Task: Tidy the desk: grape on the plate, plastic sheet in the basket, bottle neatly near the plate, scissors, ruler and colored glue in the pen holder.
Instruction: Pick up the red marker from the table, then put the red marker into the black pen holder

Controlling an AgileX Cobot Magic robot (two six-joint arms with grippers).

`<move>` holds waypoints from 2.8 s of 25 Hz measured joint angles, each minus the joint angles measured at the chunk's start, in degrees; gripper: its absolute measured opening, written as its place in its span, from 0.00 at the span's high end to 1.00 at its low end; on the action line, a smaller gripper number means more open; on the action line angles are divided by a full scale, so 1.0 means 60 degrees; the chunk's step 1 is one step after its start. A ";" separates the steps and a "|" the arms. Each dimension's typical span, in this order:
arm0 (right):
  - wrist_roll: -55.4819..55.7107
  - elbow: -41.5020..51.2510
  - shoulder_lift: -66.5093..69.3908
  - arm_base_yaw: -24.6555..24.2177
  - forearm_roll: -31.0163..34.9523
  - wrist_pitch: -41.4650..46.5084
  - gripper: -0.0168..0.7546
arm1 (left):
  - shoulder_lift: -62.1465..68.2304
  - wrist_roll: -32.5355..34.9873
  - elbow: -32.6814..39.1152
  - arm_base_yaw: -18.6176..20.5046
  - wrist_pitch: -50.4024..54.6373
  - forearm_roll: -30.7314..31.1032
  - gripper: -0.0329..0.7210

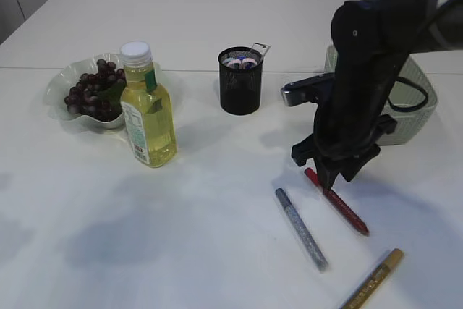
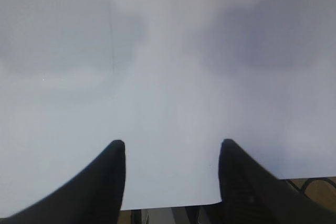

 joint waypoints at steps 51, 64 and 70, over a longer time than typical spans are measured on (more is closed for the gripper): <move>-0.0029 -0.0018 0.1099 0.0000 0.0000 -0.0884 0.86 | 0.0000 0.0000 0.0000 0.0000 -0.0278 0.0000 0.41; -0.1659 -0.3087 0.0653 0.0000 0.2212 -0.0073 0.86 | 0.0000 0.0000 0.0000 0.0000 -0.0278 0.0000 0.41; -0.2498 -0.4148 0.0653 -0.0238 0.3654 -0.0503 0.86 | 0.0000 0.0000 0.0000 0.0000 -0.0278 0.0000 0.41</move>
